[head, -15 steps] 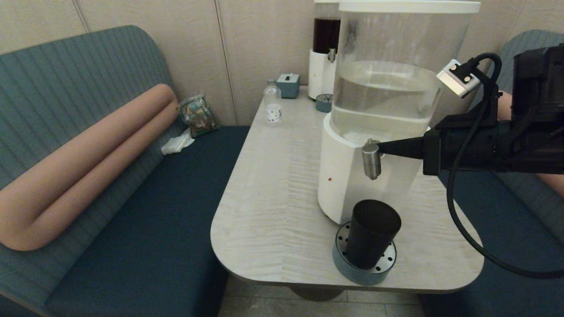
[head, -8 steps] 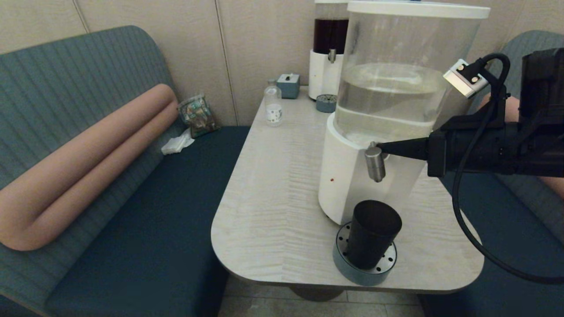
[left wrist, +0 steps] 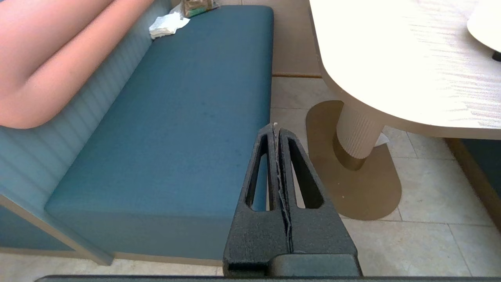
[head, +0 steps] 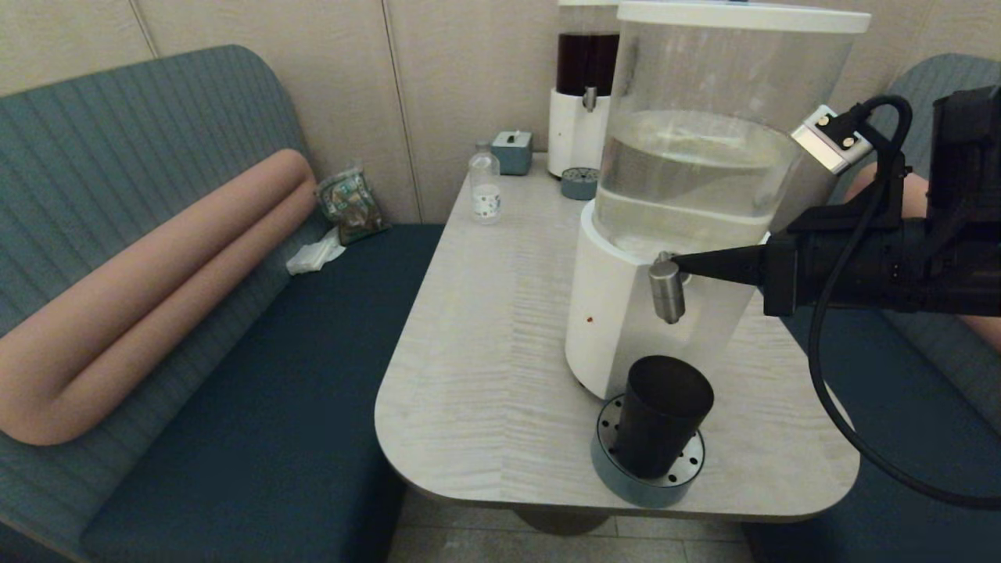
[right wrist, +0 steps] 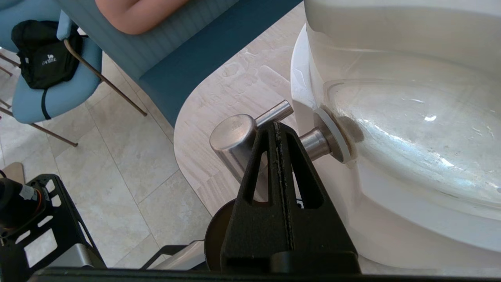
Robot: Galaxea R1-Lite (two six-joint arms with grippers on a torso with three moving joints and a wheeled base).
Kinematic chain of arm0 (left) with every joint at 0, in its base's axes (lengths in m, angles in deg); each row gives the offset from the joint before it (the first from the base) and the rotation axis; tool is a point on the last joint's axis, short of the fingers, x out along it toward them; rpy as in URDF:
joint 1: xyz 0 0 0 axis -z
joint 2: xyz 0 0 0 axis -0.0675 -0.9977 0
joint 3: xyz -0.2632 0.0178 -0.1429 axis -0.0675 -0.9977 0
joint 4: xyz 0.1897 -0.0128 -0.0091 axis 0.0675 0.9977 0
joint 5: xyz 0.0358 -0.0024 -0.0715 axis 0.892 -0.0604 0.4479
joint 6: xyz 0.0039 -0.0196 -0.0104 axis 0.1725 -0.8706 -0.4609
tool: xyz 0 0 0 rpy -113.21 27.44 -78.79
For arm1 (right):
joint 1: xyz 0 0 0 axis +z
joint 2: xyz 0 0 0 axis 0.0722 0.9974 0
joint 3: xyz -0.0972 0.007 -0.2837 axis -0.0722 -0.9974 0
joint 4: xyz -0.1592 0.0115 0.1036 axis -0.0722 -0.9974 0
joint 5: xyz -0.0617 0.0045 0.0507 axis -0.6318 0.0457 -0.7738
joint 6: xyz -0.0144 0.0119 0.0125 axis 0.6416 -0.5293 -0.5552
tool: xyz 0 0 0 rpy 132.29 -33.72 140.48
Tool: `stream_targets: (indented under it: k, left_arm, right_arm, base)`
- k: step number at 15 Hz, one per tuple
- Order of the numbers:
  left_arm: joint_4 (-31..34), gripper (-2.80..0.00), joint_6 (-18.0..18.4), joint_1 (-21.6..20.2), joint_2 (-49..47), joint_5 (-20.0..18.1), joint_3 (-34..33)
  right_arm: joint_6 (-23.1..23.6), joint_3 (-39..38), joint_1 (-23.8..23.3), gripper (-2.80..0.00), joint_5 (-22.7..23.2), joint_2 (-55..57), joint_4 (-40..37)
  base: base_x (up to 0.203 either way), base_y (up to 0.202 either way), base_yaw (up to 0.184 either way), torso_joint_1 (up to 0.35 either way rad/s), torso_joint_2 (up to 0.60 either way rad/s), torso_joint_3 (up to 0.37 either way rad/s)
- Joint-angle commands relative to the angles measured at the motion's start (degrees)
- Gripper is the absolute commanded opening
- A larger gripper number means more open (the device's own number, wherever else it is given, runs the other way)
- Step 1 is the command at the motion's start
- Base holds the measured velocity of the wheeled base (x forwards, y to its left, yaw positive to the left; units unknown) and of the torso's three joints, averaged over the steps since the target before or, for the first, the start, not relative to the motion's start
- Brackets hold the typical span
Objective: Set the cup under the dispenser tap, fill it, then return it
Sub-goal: Turn on the faucet
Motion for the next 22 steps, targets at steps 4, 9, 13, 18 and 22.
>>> stream_targets:
  k: [4,9,13,18,22]
  left_arm:
    - [0.0,-2.8,0.0,0.0,-0.1,0.0,0.0]
    - [0.0,-2.8,0.0,0.0,-0.1,0.0,0.0]
    - [0.0,-2.8,0.0,0.0,-0.1,0.0,0.0]
    - [0.0,-2.8,0.0,0.1,-0.1,0.0,0.0]
    - [0.0,-2.8,0.0,0.0,-0.1,0.0,0.0]
  right_arm:
    - [2.6,0.1,0.0,-2.8,0.2,1.2,0.0]
    - [7.8,0.6,0.2,-2.8,-4.5,0.9,-0.3]
    - [10.2,0.7,0.6,-2.8,-6.4,0.4,-0.6]
    - [10.6,-0.3,0.1,-2.8,-9.5,-0.8,-0.5]
    - [10.5,-1.2,0.0,-2.8,-9.4,-2.1,-0.2]
  base:
    - [0.0,0.0,0.0,0.0,0.0,0.0]
    - [0.0,0.0,0.0,0.0,0.0,0.0]
    - [0.0,0.0,0.0,0.0,0.0,0.0]
    - [0.0,0.0,0.0,0.0,0.0,0.0]
    - [0.0,0.0,0.0,0.0,0.0,0.0]
